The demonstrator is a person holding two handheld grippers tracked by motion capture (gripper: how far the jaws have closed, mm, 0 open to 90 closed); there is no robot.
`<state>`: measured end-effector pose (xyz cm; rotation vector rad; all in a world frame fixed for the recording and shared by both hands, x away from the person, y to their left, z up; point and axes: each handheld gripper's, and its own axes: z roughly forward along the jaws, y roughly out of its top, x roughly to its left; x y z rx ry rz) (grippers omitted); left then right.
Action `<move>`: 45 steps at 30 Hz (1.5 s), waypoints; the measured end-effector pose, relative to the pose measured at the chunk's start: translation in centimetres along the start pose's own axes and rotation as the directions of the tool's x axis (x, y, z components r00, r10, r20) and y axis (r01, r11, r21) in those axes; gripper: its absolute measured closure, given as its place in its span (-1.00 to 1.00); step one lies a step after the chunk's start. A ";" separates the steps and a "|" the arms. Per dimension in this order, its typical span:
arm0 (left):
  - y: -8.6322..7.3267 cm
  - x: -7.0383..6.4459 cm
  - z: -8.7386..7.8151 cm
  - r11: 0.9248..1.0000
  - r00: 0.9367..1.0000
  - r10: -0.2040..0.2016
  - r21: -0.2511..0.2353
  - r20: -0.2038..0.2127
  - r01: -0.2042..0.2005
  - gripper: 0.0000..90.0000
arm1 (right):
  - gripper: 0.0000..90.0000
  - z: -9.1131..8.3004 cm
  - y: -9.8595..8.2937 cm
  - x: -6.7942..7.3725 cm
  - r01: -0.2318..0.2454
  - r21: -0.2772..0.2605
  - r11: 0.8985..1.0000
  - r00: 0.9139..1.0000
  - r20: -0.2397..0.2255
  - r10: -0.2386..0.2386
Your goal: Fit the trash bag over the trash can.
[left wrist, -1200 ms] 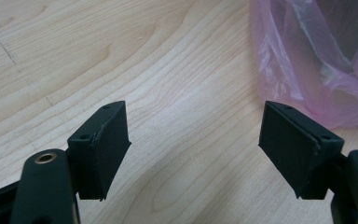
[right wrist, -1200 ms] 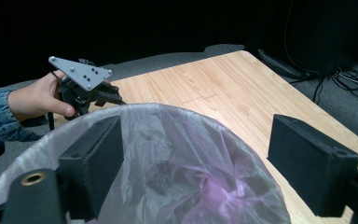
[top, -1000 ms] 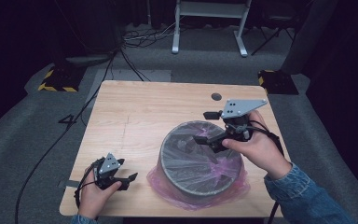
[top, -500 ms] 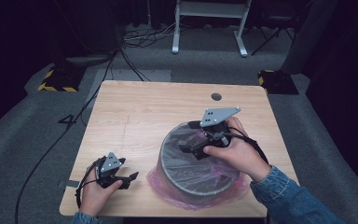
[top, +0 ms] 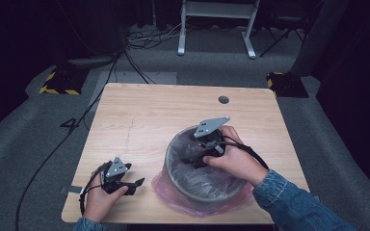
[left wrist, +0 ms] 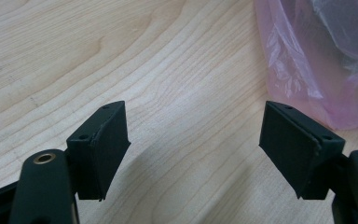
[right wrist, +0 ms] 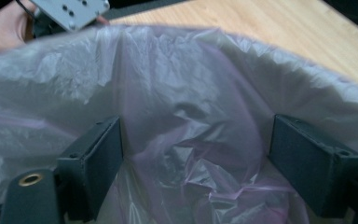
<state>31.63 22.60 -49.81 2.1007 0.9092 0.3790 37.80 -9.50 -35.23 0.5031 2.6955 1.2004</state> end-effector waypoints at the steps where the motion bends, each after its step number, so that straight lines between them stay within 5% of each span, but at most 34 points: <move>1: 0.0 0.0 0.0 1.000 1.000 0.005 0.000 0.001 -0.005 -0.48 | -0.62 0.2 -0.1 0.0 0.001 0.011 1.000 1.000 -0.006 -0.001; 13: 0.0 -0.2 0.3 1.000 1.000 0.003 0.005 0.010 -0.003 -0.48 | -0.63 2.5 -1.6 0.1 -0.006 0.182 0.983 0.998 -0.060 0.017; 18: 0.0 -0.3 0.3 1.000 1.000 0.008 0.006 0.011 -0.008 -0.48 | -0.61 3.6 -2.4 0.3 -0.015 0.326 0.945 0.997 -0.066 0.039; 21: 0.0 -0.2 0.3 1.000 1.000 0.005 0.005 0.013 -0.005 -0.48 | -0.57 3.9 -2.5 0.4 -0.007 0.344 0.939 0.997 -0.066 0.032; 24: 0.0 -0.2 0.2 1.000 1.000 0.003 0.003 0.011 -0.003 -0.48 | -0.53 3.4 -2.0 0.3 -0.020 0.291 0.957 0.997 -0.059 0.039; 29: 0.0 -0.3 0.3 1.000 1.000 0.005 0.005 0.012 -0.005 -0.48 | -0.50 0.7 -0.6 -0.2 -0.028 0.120 0.992 0.999 -0.031 0.032; 31: 0.0 -0.3 0.3 1.000 1.000 0.007 0.007 0.012 -0.008 -0.48 | -0.50 -0.4 -0.1 -0.2 -0.031 0.057 0.998 0.999 -0.025 0.032; 36: 0.1 -0.3 0.4 1.000 1.000 0.006 0.011 0.014 -0.006 -0.48 | -0.48 -3.6 1.1 0.3 -0.009 -0.054 0.999 1.000 -0.026 0.008; 45: 0.0 -0.4 0.4 1.000 1.000 0.003 0.014 0.016 -0.003 -0.48 | -0.47 -8.4 2.5 2.4 0.052 -0.148 0.988 0.998 -0.031 -0.057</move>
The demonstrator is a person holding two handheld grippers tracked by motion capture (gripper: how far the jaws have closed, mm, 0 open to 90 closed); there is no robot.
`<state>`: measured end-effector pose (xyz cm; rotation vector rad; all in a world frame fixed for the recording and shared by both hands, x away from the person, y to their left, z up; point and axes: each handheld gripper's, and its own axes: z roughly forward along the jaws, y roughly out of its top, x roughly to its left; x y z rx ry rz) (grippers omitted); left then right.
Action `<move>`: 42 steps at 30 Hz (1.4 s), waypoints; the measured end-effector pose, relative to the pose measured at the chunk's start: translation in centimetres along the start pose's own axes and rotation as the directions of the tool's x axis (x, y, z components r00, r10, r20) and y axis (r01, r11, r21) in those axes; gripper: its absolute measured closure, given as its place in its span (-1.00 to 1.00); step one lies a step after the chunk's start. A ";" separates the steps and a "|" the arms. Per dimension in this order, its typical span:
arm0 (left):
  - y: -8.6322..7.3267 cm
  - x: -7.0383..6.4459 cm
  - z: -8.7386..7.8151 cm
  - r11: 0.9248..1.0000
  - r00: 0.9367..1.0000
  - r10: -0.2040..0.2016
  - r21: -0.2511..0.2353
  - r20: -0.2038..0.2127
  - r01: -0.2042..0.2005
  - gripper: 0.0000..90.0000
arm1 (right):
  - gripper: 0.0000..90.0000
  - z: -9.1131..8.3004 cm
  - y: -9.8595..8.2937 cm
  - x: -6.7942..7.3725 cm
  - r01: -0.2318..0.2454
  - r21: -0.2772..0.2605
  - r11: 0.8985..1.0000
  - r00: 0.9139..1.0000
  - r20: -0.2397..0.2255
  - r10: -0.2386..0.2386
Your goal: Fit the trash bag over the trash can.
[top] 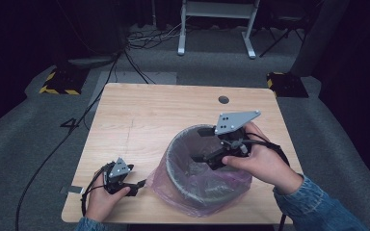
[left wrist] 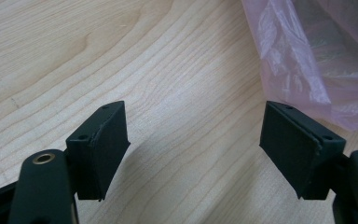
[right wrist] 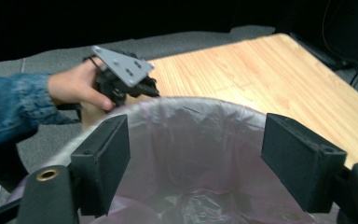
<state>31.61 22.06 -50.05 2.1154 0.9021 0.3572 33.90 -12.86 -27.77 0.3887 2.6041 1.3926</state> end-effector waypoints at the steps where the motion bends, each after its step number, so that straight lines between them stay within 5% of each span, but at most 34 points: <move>1: 0.0 0.0 0.0 1.000 1.000 0.000 0.001 0.000 0.000 -0.48 | -0.47 -0.4 0.0 0.2 0.002 -0.004 1.000 1.000 0.000 -0.002; 19: 0.0 -0.2 0.2 1.000 1.000 0.007 0.009 0.005 -0.007 -0.48 | -0.19 -4.2 -3.2 1.9 0.004 0.070 0.998 1.000 0.018 -0.005; 23: 0.0 -0.2 0.1 1.000 1.000 0.007 0.008 0.002 -0.007 -0.48 | -0.07 -5.0 -4.2 2.1 -0.037 0.064 0.997 0.999 0.016 0.036; 34: 0.1 -0.5 0.2 1.000 1.000 0.011 0.011 0.002 -0.011 -0.48 | 0.70 -3.8 -5.2 2.5 -0.026 0.169 0.985 0.999 -0.034 0.032; 42: 0.0 -0.4 0.1 1.000 1.000 0.011 0.010 -0.001 -0.011 -0.48 | 1.00 -5.7 -3.6 2.6 0.004 0.129 0.992 1.000 -0.024 -0.001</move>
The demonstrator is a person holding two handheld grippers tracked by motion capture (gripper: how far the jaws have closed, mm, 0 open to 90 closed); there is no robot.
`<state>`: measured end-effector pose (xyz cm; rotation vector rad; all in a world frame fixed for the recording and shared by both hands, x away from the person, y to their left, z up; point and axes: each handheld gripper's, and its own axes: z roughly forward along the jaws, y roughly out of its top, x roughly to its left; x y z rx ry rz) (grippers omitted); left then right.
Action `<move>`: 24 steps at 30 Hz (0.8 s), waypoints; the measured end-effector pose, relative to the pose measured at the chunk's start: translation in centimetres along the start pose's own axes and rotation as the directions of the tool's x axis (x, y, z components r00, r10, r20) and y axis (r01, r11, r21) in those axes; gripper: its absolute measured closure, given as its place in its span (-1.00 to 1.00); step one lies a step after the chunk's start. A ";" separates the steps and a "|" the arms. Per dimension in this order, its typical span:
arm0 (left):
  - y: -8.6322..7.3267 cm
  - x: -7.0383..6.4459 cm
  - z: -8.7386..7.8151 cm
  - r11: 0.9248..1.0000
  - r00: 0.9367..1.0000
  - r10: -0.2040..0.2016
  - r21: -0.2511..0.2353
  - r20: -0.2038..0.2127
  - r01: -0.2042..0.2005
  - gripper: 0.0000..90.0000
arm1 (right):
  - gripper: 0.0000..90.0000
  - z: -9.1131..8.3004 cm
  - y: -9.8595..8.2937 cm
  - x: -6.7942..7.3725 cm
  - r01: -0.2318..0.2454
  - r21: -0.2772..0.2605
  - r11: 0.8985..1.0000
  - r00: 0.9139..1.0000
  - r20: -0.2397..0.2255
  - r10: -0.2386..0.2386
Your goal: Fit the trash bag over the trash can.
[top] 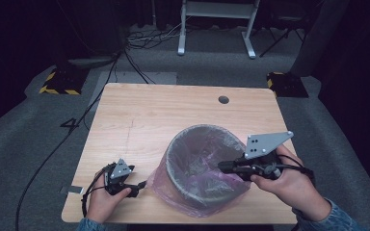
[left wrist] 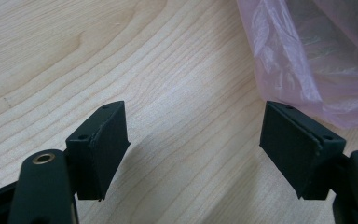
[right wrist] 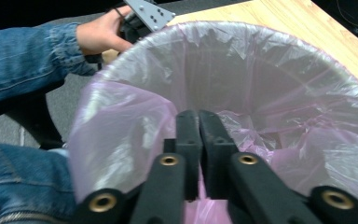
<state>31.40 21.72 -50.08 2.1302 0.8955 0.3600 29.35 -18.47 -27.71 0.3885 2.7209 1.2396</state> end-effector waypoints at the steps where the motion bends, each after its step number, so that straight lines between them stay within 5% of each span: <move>1: 0.0 0.0 0.0 1.000 1.000 -0.001 0.001 0.000 0.001 -0.48 | 1.00 -0.3 0.2 0.2 0.010 0.014 1.000 1.000 -0.003 -0.010; 7: 0.1 -0.1 0.0 1.000 1.000 0.002 0.001 0.001 -0.002 -0.48 | 1.00 -1.2 2.0 1.8 0.110 0.139 0.984 0.994 -0.032 -0.106; 12: 0.1 0.0 -0.1 1.000 1.000 -0.004 -0.010 -0.004 0.004 -0.47 | 1.00 -0.6 2.9 2.7 0.151 0.199 0.968 0.987 -0.075 -0.139; 24: -0.1 -0.1 -0.2 1.000 1.000 0.004 0.001 -0.002 -0.004 -0.47 | 1.00 4.6 3.3 2.4 0.186 0.355 0.916 0.981 -0.127 -0.149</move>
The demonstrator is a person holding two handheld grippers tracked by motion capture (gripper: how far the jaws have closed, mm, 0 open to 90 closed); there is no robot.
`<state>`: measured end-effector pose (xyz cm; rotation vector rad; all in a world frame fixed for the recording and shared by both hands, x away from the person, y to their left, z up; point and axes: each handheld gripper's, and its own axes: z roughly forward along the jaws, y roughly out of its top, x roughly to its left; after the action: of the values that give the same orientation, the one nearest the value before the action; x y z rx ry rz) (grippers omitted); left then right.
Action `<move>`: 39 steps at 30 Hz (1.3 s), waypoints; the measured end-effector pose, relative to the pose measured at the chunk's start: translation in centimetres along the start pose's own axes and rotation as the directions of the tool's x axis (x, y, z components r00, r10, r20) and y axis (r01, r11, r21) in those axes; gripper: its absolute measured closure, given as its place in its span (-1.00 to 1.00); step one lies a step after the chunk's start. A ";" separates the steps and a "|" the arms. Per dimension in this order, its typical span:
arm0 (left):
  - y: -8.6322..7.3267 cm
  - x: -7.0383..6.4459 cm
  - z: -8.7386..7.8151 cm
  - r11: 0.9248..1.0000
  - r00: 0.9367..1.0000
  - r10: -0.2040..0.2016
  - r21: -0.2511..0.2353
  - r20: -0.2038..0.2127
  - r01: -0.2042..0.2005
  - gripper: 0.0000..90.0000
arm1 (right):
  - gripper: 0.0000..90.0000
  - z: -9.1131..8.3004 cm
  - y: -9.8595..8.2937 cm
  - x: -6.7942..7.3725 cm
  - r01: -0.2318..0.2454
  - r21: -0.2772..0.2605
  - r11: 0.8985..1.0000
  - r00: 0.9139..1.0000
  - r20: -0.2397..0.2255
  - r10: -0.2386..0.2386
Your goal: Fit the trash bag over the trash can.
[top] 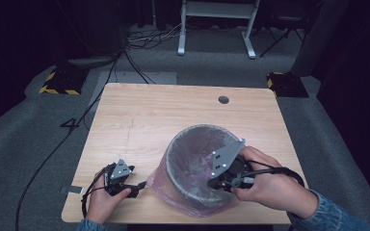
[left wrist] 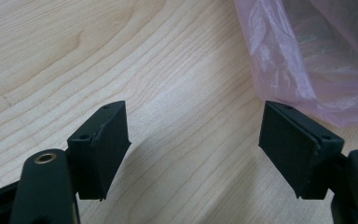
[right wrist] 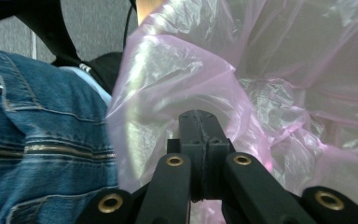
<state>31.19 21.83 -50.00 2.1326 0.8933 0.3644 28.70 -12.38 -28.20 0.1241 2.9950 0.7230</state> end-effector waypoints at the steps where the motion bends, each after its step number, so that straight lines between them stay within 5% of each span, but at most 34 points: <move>1: -0.1 0.0 0.0 1.000 1.000 -0.015 -0.007 0.006 0.015 -0.47 | 1.00 0.4 0.2 -0.2 0.008 0.015 1.000 1.000 -0.002 -0.008; 8: -0.4 0.1 -0.2 1.000 1.000 -0.013 -0.001 0.001 0.013 -0.47 | 1.00 3.2 1.8 -1.4 0.022 0.133 0.991 0.999 -0.037 -0.017; 19: -0.5 0.2 -0.3 1.000 1.000 -0.017 -0.001 0.002 0.017 -0.47 | 0.97 7.3 3.1 -3.6 0.053 0.289 0.956 0.995 -0.094 -0.027; 27: -0.5 0.1 -0.2 1.000 1.000 -0.012 0.002 0.005 0.012 -0.47 | 0.93 9.8 3.0 -3.7 0.086 0.365 0.927 0.987 -0.160 -0.029; 35: -0.5 0.2 -0.2 1.000 1.000 -0.013 0.000 0.004 0.013 -0.47 | 0.81 11.2 2.3 -4.2 0.069 0.373 0.925 0.984 -0.176 -0.002; 39: -0.5 0.2 -0.2 1.000 1.000 -0.011 0.000 0.006 0.011 -0.47 | 0.50 9.5 2.5 -4.1 0.047 0.297 0.954 0.990 -0.143 -0.004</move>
<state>30.97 22.28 -50.27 2.1267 0.9012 0.3520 33.62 -6.21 -35.32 0.0484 3.2154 0.2790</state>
